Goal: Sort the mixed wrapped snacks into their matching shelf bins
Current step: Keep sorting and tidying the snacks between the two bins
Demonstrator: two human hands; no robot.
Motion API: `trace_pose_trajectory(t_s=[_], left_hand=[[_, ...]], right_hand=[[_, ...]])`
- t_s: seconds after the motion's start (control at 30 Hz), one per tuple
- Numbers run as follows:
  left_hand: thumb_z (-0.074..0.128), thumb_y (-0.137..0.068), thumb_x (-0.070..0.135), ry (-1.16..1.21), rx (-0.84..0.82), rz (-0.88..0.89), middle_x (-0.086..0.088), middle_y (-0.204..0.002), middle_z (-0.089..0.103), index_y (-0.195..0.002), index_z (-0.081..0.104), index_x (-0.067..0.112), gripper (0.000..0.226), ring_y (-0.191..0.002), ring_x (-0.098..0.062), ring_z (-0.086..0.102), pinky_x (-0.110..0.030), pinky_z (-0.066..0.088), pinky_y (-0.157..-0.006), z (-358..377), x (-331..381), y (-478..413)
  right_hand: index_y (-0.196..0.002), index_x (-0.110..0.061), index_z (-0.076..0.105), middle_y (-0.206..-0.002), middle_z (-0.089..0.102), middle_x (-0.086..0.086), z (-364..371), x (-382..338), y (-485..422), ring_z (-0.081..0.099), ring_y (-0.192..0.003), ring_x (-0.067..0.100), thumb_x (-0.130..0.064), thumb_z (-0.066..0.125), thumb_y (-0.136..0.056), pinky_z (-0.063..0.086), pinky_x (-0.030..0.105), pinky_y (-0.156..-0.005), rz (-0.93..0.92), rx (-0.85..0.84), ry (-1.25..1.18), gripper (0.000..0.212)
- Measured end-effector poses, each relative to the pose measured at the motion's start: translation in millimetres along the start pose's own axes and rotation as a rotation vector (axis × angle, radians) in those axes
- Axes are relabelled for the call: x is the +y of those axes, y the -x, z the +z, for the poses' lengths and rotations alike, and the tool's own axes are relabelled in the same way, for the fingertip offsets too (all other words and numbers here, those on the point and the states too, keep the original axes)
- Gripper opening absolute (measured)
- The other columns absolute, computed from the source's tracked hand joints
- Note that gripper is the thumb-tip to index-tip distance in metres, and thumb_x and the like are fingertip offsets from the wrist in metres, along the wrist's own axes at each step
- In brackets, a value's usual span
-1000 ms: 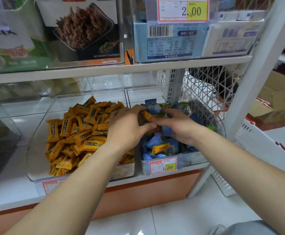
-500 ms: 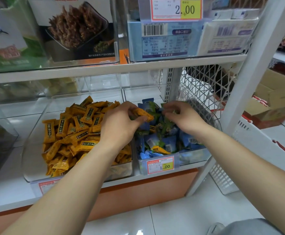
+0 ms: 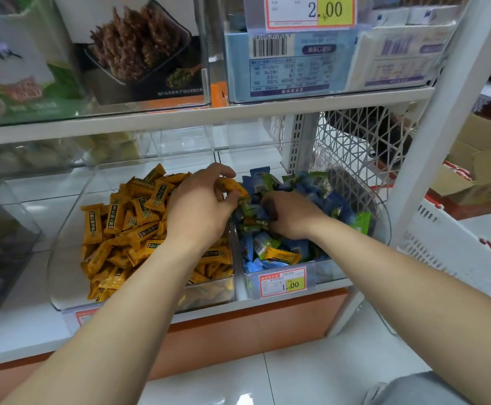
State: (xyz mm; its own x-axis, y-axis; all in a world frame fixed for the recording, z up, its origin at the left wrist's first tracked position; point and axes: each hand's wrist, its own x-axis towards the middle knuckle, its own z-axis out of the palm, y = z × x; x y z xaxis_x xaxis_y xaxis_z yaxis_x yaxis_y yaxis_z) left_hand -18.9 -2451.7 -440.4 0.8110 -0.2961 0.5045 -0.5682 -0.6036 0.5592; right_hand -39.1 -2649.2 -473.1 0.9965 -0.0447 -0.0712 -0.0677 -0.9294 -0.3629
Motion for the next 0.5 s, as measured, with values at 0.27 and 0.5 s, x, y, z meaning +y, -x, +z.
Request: trace_pose_trajectory(t_s=[0.27, 0.5], left_hand=[[0.071, -0.085, 0.047, 0.132, -0.002, -0.052, 0.011, -0.079, 0.066, -0.09, 0.065, 0.029, 0.02, -0.077, -0.008, 0.061, -0.021, 0.046, -0.065, -8.7, 3.3, -3.8], [0.068, -0.09, 0.043, 0.356, -0.068, -0.063, 0.009, -0.08, 0.07, -0.092, 0.06, 0.03, 0.015, -0.076, -0.001, 0.063, -0.017, 0.049, -0.066, -2.8, 32.9, 2.8]], right_hand=[[-0.107, -0.021, 0.067, -0.091, 0.07, -0.008, -36.3, 11.1, 32.2, 0.064, -0.082, 0.005, -0.011, 0.074, -0.078, 0.051, 0.02, -0.065, 0.039, 0.3, -0.455, 0.031], [-0.085, -0.011, 0.07, -0.089, 0.072, 0.015, -47.7, -28.6, 53.3, 0.071, -0.078, 0.023, -0.004, 0.08, -0.079, 0.061, 0.033, -0.071, -0.074, 0.373, -1.044, 0.014]])
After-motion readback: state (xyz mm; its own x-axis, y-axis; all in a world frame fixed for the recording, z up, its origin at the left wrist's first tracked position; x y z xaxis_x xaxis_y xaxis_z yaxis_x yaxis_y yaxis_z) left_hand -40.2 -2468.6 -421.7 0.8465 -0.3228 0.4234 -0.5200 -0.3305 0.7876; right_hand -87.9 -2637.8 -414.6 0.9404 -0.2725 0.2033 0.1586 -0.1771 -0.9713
